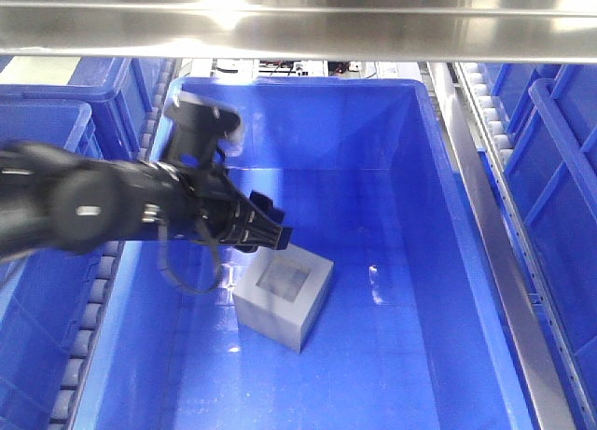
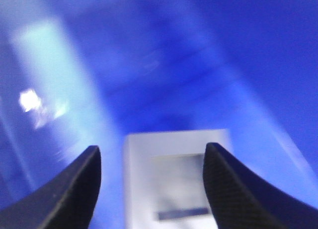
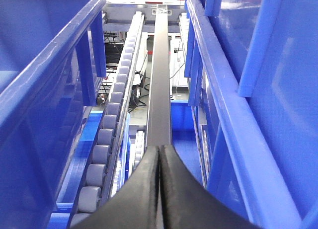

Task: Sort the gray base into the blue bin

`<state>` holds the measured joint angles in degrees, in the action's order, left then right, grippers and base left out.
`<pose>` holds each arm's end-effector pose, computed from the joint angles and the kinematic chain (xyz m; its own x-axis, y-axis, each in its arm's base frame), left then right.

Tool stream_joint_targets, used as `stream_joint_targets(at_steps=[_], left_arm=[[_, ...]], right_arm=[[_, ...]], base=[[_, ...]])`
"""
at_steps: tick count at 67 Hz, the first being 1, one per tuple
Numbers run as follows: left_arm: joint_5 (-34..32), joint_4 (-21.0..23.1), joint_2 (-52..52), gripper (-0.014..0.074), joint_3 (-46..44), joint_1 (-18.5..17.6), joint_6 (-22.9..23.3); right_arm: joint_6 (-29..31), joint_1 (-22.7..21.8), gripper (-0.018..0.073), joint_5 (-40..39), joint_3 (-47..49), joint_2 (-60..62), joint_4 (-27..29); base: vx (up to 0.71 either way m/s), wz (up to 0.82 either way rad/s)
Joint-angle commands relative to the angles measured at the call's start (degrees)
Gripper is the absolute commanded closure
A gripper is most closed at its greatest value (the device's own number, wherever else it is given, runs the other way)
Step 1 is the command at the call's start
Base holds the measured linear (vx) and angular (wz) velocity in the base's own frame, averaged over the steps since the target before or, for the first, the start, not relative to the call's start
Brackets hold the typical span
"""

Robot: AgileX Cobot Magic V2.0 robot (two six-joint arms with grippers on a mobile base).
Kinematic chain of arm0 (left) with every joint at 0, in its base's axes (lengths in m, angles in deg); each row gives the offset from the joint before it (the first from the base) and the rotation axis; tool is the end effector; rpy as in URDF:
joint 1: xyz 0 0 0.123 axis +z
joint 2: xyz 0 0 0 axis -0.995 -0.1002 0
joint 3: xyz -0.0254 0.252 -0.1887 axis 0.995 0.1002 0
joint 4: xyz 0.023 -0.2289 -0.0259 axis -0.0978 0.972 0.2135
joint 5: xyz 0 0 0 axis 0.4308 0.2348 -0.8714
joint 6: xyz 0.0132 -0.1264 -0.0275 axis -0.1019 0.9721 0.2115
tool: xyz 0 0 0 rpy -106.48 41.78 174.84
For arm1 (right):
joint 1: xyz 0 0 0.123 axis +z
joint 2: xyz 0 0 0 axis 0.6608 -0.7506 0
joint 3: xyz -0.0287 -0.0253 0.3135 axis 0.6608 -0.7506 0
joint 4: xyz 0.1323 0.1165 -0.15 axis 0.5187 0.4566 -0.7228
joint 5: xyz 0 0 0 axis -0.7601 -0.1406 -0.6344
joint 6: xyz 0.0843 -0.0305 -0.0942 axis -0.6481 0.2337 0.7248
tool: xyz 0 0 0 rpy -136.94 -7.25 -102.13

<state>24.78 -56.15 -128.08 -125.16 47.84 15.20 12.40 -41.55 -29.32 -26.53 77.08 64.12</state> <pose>0.2666 -0.2049 0.3183 -0.5705 0.3018 -0.7638 0.5719 0.8134 -0.1058 0.0426 -0.0014 0.1795 -0.1312 -0.0423 -0.9904 0.0067 0.9990 -0.0436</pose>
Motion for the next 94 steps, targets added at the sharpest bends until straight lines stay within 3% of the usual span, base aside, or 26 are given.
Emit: stream_joint_targets(at_steps=[1,13,36,54,65,79,87,94], left_arm=[[-0.8,0.2,5.5,0.0169,-1.3,-2.5,-1.7],[-4.1,0.3,13.2,0.0169,5.7,-4.9,-1.8],[-8.9,0.8,36.8,0.0169,25.5,-4.9,-1.6],[-8.1,0.7,58.8,0.0169,36.3,-4.9,-1.8],[-4.3,0.3,70.1,0.0169,39.5,-4.9,-1.8],[-2.2,0.2,75.4,0.0174,40.6,-4.9,-1.8],[-1.7,0.3,75.4,0.0239,40.6,-4.9,-1.8],[-1.7,0.3,75.4,0.0402,40.6,-4.9,-1.8]], right_arm=[[0.7,-0.1,0.0564,-4.6,-0.3,0.4,-0.5],[0.7,-0.1,0.0564,-4.6,-0.3,0.4,-0.5],[0.7,-0.1,0.0564,-4.6,-0.3,0.4,-0.5],[0.7,-0.1,0.0564,-4.6,-0.3,0.4,-0.5],[0.7,-0.1,0.0564,-4.6,-0.3,0.4,-0.5],[0.7,-0.1,0.0564,-4.6,-0.3,0.4,-0.5],[0.7,-0.1,0.0564,-4.6,-0.3,0.4,-0.5],[0.7,-0.1,0.0564,-4.6,-0.3,0.4,-0.5]], base=[[0.00,0.00],[0.00,0.00],[0.00,0.00],[0.00,0.00],[0.00,0.00],[0.00,0.00],[0.00,0.00],[0.00,0.00]])
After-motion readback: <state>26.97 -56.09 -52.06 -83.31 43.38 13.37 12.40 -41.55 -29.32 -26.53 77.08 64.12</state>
